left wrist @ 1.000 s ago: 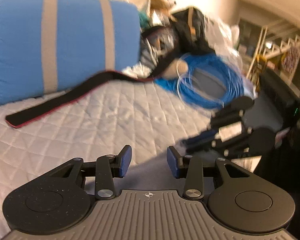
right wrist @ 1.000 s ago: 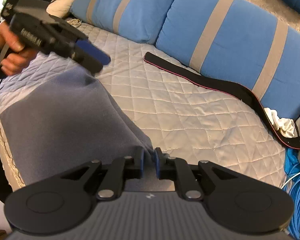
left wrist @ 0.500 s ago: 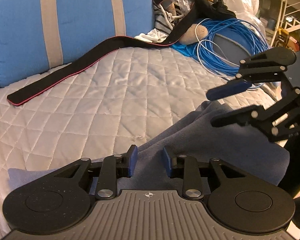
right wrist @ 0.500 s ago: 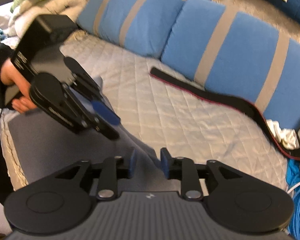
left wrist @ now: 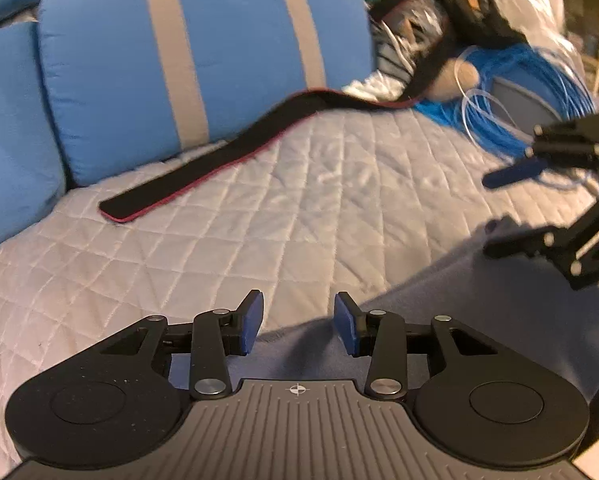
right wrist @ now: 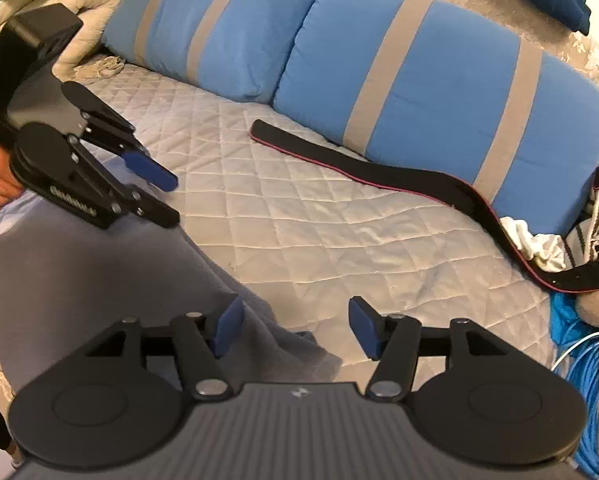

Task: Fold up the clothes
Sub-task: 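Release the sweatpants and lift the open left gripper away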

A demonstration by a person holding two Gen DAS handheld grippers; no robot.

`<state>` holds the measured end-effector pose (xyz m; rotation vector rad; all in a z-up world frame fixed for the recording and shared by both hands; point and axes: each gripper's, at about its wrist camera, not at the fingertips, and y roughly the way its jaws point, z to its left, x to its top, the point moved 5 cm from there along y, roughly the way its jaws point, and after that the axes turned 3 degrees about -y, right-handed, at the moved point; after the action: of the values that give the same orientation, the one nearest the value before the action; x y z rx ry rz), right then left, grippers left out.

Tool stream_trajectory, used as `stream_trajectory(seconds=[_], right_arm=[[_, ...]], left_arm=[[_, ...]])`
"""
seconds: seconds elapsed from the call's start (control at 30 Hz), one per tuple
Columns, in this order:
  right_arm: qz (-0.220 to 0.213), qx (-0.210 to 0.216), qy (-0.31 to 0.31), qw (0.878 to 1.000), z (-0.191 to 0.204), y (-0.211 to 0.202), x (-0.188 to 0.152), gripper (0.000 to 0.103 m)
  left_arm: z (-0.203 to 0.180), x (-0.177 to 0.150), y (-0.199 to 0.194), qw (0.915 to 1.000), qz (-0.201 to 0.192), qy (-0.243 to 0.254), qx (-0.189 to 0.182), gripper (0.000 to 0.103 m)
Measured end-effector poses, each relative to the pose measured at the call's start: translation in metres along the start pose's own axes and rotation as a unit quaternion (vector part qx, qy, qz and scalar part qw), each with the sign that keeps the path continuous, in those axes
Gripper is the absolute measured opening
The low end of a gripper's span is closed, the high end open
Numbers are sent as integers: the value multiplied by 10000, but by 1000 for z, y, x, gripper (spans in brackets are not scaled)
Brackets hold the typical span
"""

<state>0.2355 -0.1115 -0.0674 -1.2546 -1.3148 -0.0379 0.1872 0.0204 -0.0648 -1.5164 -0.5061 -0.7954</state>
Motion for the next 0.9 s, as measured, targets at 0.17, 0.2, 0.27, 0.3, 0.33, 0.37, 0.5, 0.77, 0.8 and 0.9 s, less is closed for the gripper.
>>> stream_trajectory(seconds=[0.17,0.2,0.27,0.3,0.33,0.37,0.5,0.77,0.8,0.9], right_arm=[[13,-46,-14,10000,-1,2,0,73],[13,-50,-26,10000,-1,1,0,73],[16,-47,-18,10000,0,0,0,73],[19,-45,-11,10000,-1,0,0,73],[19,-46,-10,10000,-1,0,0,73],[19,-50,-11,10000,-1,0,0,73],[6,-98,-66,9999,1,-2,0,76],[-398,-108,-429,9982,1,-21,5,76],[-551,33,-542,9970,2,-28,5,76],[-951,690,-924,9888,9,-52,3,76]], left_arm=[[1,2,2,9999,-12,23,128,38],[2,1,4,9999,11,8,142,38],[4,0,5,9999,21,-25,165,38],[5,0,5,9998,11,-42,171,38],[5,0,3,9998,-8,-58,170,38],[6,1,2,9998,-28,-74,169,38],[7,1,1,9997,-72,-90,213,38],[-5,-3,-18,9997,-199,49,105,38],[-9,-5,-24,9996,-235,111,58,38],[-19,-12,-37,9992,-235,297,-90,38]])
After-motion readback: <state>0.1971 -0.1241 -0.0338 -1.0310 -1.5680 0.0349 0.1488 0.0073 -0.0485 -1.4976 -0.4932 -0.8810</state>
